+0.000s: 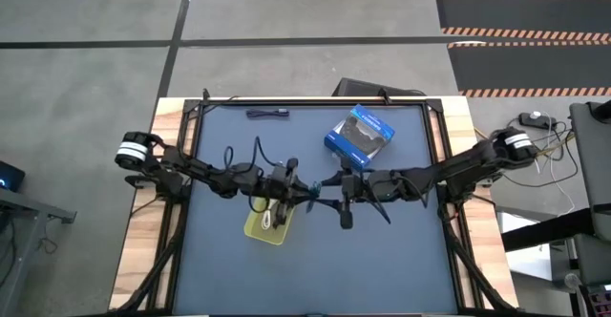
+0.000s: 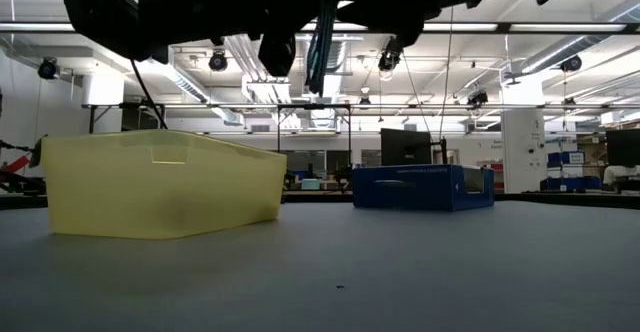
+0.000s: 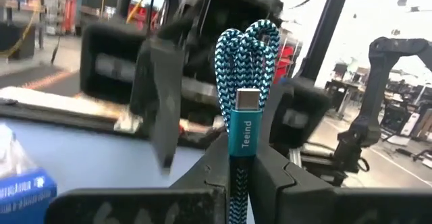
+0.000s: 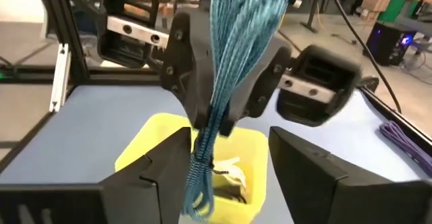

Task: Pick and place USB-C Cables
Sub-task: Put the blue charger cable into the yellow bin

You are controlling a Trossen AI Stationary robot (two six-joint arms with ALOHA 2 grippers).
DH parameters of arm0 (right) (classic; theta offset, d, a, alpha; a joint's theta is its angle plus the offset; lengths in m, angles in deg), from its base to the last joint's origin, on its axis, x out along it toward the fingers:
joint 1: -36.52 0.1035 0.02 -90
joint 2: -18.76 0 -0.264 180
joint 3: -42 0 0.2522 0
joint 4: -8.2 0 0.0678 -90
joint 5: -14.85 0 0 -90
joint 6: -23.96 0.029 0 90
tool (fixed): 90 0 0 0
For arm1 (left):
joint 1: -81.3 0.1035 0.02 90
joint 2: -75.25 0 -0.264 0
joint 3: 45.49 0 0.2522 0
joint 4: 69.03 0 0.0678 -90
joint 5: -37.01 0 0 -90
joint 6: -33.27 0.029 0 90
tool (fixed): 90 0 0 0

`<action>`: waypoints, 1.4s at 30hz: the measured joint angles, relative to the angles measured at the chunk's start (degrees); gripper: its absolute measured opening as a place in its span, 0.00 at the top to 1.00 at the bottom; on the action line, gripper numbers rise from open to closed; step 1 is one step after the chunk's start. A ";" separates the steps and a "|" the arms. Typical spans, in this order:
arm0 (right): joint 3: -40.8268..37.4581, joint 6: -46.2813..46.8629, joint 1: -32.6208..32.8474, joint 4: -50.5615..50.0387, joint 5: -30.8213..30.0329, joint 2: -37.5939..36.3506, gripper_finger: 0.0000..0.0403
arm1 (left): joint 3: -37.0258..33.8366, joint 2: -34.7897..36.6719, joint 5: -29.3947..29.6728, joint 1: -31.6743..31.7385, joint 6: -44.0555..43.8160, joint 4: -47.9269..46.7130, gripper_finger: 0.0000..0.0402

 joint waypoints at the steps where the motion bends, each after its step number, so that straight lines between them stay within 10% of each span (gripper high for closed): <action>1: 0.00 0.40 0.00 -1.76 0.08 -1.04 0.51 | 0.06 0.04 0.17 0.00 -0.85 -0.84 0.97; 14: 0.02 4.97 0.02 -35.63 0.10 -17.70 0.53 | 2.57 8.24 7.13 0.00 -15.10 -29.38 0.97; 27: -1.32 10.61 0.02 -52.16 0.18 -24.92 0.53 | 21.49 12.57 10.34 -0.09 -36.27 -86.86 0.97; 42: -4.35 8.60 0.02 -55.14 0.05 -25.27 0.58 | 26.59 11.83 11.23 -2.53 -57.00 -100.50 0.97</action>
